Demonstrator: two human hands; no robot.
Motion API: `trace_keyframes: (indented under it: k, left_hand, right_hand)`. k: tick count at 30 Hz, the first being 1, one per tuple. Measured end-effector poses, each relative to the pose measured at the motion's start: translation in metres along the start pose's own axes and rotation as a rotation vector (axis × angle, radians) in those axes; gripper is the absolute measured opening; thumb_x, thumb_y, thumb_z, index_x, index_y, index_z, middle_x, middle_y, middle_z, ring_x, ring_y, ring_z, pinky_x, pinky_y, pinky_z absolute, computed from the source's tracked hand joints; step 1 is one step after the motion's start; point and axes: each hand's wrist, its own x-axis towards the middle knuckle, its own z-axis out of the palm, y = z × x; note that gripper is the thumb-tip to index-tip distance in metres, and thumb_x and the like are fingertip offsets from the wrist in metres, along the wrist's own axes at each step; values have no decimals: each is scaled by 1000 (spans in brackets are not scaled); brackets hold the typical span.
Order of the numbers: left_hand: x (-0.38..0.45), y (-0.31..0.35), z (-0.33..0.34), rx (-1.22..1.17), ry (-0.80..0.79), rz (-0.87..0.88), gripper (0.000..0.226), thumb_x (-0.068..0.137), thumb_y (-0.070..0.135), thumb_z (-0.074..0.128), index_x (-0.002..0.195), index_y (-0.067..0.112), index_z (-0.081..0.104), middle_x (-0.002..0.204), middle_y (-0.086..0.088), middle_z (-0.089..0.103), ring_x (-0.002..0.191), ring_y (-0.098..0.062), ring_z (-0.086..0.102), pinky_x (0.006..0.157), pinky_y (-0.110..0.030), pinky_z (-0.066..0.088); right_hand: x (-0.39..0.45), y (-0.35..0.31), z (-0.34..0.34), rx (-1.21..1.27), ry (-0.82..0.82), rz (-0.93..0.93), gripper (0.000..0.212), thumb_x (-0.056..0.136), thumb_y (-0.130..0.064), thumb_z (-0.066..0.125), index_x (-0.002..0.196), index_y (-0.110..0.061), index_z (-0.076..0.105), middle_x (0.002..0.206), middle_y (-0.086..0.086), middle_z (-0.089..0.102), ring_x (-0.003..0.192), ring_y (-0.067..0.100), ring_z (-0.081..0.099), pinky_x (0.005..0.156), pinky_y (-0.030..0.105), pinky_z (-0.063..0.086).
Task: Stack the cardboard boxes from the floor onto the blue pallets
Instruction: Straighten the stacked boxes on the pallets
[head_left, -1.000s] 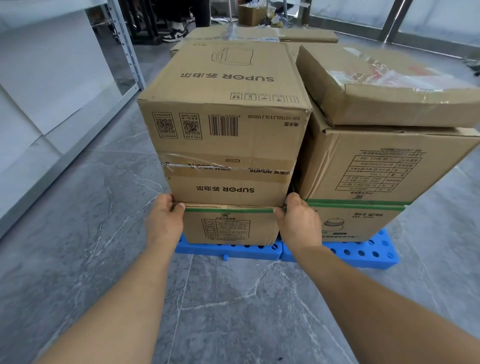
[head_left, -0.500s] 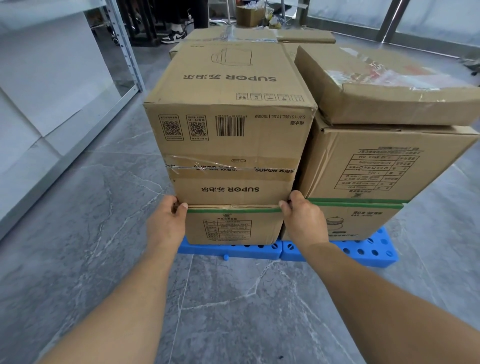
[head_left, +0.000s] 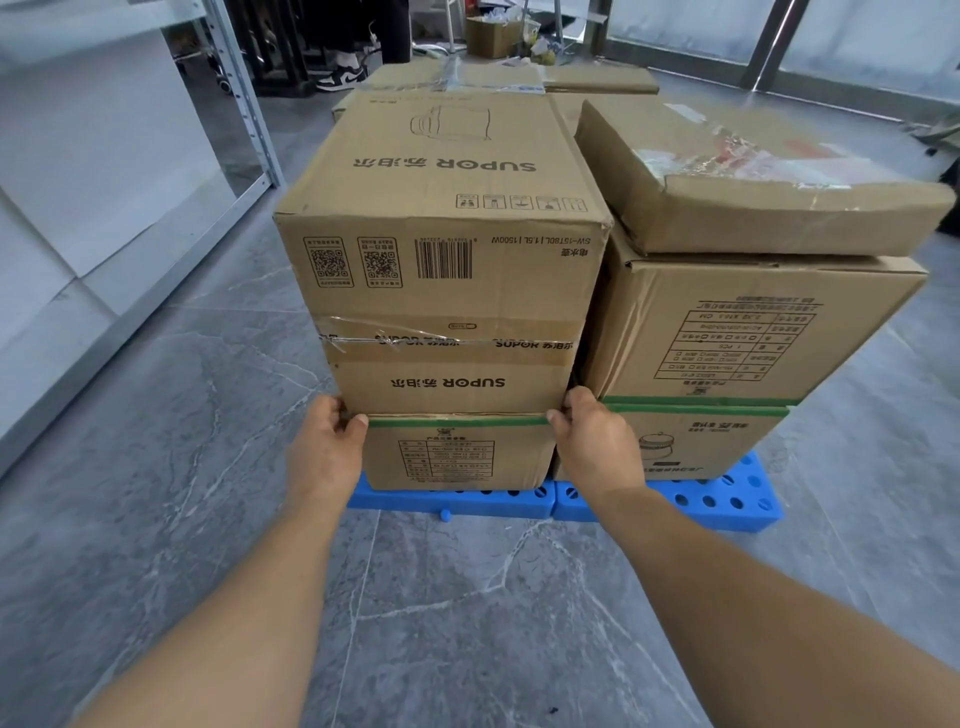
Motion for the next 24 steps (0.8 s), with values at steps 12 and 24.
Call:
trace_keyframes:
  k: [12,24]
  left_hand:
    - [-71,43,43,207,-141,-1,23,93,30,51,106,13,60,103,-5,66,80,-19,54,62,-27,35]
    - [-127,126,127,12,-179,141,38,97,22,43,134,17,47,128,-1,59,115,-16,54,88,-20,34]
  right_hand:
    - [-40,58,-47,-142,-1,120,18,94,-24,45,100,-8,49,94,9,59,81,30,56,59,30,34]
    - [-8,153,-104,101,157,367,23,91,-22,38,89,-6,54,93,10,58,76,27,55,64,35,45]
